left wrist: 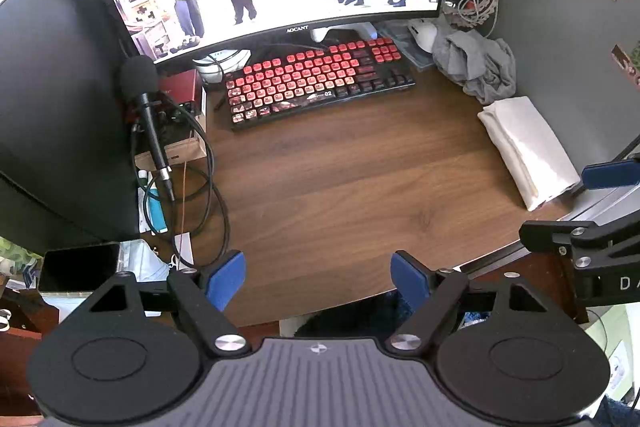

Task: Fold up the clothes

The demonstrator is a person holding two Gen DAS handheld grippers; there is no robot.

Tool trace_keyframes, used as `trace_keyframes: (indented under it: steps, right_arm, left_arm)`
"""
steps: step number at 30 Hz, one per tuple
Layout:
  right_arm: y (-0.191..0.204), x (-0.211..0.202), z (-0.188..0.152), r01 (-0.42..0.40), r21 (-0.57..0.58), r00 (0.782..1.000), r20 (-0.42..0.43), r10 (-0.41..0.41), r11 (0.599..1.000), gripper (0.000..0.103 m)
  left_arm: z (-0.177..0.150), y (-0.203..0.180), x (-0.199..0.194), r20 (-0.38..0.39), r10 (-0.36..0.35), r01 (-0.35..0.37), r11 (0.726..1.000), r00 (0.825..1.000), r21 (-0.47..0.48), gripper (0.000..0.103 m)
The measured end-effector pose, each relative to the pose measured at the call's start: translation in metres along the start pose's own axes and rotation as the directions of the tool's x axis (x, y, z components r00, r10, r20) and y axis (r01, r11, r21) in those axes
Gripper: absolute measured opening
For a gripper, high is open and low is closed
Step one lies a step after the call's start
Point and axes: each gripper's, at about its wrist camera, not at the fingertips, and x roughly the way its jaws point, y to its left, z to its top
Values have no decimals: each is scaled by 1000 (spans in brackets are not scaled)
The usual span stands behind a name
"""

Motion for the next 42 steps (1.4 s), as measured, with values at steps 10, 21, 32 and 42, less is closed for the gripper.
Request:
trace_keyframes:
  steps: [10, 21, 32, 42]
  right_arm:
    - [1, -4, -2, 5, -8, 1000, 13, -4, 1000, 86]
    - [2, -5, -2, 6, -9, 1000, 9, -6, 1000, 86]
    - [2, -4, -2, 4, -7, 1000, 4, -4, 1000, 86]
    - [2, -2, -3, 6, 1, 1000, -7, -6, 1000, 86]
  left_arm:
    - [-2, 1, -1, 0, 2, -2, 1000, 1000, -5, 79]
    - [-3, 3, 0, -7, -1, 1, 1000, 1000, -6, 79]
    - [-4, 3, 1, -14, 2, -2, 1000, 1000, -8, 79]
    - [-5, 4, 4, -29, -1, 1, 1000, 1000, -8, 79]
